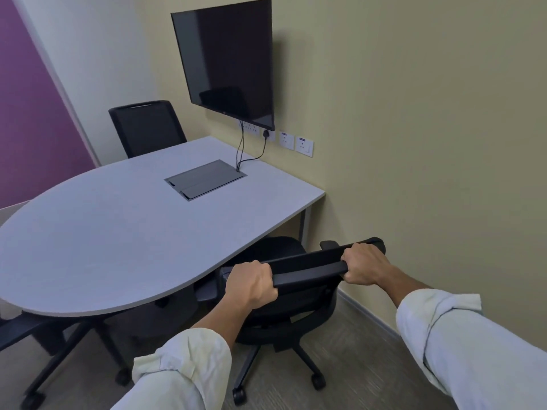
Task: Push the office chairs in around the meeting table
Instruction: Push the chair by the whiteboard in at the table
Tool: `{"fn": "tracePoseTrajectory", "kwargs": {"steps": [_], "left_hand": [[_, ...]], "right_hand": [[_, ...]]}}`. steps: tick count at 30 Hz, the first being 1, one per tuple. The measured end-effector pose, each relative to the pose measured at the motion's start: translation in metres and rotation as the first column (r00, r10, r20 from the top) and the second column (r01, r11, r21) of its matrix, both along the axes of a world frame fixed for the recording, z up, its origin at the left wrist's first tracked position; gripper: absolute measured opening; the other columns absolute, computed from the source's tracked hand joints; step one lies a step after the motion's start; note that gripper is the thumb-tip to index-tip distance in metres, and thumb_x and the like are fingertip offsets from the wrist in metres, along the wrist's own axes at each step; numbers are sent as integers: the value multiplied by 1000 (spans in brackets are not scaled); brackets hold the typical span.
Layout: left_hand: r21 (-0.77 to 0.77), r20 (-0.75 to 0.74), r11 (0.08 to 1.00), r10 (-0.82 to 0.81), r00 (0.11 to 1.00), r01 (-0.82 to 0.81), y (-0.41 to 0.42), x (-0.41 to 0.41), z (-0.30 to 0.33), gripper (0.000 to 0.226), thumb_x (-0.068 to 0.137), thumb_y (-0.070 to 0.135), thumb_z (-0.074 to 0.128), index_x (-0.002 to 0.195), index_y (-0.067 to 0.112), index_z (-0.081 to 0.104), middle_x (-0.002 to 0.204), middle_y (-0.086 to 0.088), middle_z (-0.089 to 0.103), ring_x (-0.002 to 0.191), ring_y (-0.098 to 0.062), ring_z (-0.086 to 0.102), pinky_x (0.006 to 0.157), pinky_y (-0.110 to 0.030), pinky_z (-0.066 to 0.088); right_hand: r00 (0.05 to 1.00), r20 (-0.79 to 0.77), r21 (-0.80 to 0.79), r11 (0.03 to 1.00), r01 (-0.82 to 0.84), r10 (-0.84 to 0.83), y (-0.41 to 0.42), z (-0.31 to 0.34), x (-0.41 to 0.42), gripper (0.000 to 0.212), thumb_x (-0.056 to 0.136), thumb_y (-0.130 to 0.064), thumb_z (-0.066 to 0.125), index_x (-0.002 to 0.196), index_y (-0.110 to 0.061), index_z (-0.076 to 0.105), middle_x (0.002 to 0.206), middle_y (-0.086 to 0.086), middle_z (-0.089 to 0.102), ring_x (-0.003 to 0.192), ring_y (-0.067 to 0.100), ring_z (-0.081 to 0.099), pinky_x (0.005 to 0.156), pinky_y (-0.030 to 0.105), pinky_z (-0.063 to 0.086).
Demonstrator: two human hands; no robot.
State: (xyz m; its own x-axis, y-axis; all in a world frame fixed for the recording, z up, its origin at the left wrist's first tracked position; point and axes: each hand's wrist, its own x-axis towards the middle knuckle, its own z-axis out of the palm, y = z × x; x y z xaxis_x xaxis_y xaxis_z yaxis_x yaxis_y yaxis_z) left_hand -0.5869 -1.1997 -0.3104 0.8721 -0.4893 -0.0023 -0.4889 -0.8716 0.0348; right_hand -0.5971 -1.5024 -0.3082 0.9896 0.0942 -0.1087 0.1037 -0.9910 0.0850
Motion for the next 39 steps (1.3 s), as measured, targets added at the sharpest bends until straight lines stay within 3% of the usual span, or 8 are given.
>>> {"fn": "tracePoseTrajectory", "kwargs": {"steps": [4,17,22,28,39], "left_hand": [[-12,11,999,52,999,-52,-23,35,-4,19,69,37,44,58,23,40,53,4,47,43,-17,44,43,-29,24],[-23,-12,950,310,951,-310,-97,116,-6,21,76,33,49,60,25,38,56,5,45,46,-13,40,46,-30,25],[3,3,926,378,926,-378,-117,151,-7,22,77,34,48,60,24,39,56,6,44,46,-12,39,48,-31,28],[7,-4,906,424,906,-424,-116,179,-6,21,79,32,49,62,23,41,58,5,46,47,-13,42,48,-31,31],[-16,-4,896,445,896,-445,-133,175,-5,23,76,31,50,57,23,40,54,4,45,45,-14,40,44,-29,23]], "right_hand": [[997,11,-30,997,-72,72,-24,-2,58,16,63,-34,59,55,-24,50,53,-6,52,47,12,45,44,27,29],[944,-16,-105,938,-331,331,-82,5,210,11,64,-32,57,61,-21,57,54,-5,50,49,18,43,49,30,35],[911,-30,-123,903,-412,411,-97,3,265,19,64,-33,57,55,-25,42,53,-7,44,54,21,46,52,31,31],[892,-15,-116,885,-450,452,-92,5,299,23,66,-31,59,54,-24,41,52,-6,44,49,17,40,45,30,21],[877,3,-190,862,-471,480,-103,5,306,26,65,-34,60,54,-25,38,50,-7,40,54,20,43,45,30,20]]}}
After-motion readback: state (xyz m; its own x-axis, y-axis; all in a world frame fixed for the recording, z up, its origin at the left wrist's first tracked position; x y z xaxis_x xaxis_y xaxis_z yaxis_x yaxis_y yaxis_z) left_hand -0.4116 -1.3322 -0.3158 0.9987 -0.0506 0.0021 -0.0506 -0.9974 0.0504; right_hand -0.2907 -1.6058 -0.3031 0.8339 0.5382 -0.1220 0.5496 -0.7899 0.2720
